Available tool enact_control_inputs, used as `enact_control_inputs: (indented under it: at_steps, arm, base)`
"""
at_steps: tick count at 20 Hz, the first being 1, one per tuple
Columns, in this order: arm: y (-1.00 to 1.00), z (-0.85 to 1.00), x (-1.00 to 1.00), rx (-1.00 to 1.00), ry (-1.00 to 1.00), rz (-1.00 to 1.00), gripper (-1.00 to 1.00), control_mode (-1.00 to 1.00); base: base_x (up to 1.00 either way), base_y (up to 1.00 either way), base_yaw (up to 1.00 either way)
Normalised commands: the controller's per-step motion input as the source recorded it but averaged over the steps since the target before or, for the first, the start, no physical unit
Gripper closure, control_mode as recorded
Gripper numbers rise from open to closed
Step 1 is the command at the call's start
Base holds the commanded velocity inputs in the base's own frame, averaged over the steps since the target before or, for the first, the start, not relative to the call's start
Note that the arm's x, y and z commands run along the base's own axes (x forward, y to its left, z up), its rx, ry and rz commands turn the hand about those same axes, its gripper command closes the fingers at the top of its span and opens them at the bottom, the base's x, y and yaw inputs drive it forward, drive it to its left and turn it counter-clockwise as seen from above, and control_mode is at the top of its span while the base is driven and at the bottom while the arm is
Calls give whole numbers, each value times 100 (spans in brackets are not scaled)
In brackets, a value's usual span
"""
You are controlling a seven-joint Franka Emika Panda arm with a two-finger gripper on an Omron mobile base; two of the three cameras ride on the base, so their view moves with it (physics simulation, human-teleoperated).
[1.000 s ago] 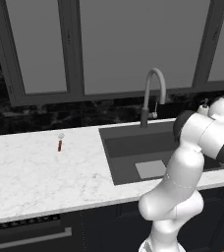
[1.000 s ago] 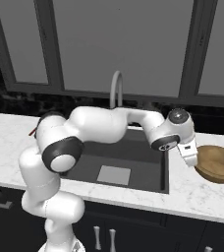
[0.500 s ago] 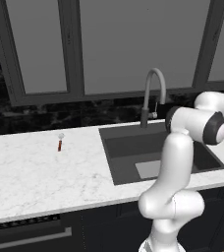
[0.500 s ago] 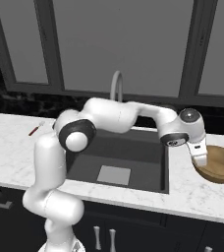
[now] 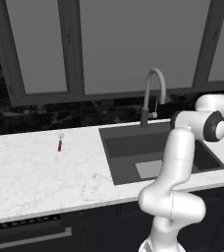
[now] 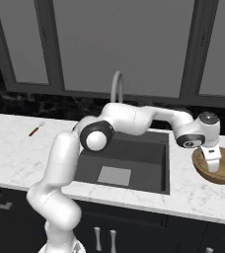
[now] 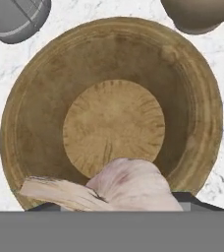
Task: Pick the garlic from the sink and place it in the bowl. Then pick the bowl and place it in the microwave. Then close the microwave door and press the start button.
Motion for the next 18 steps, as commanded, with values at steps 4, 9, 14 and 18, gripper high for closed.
enact_control_inputs:
  at_steps: [4,9,14,18]
  arm:
    - [1,-52,25,0,12,0,100,-100]
    - [0,-33,12,0,7,1,100,-100]
    - [0,-34,6,0,9,3,-100,-100]
    - [0,-29,1,0,4,3,-100,-100]
  base:
    - [0,0,0]
    - [0,0,0]
    - [0,0,0]
    - [0,0,0]
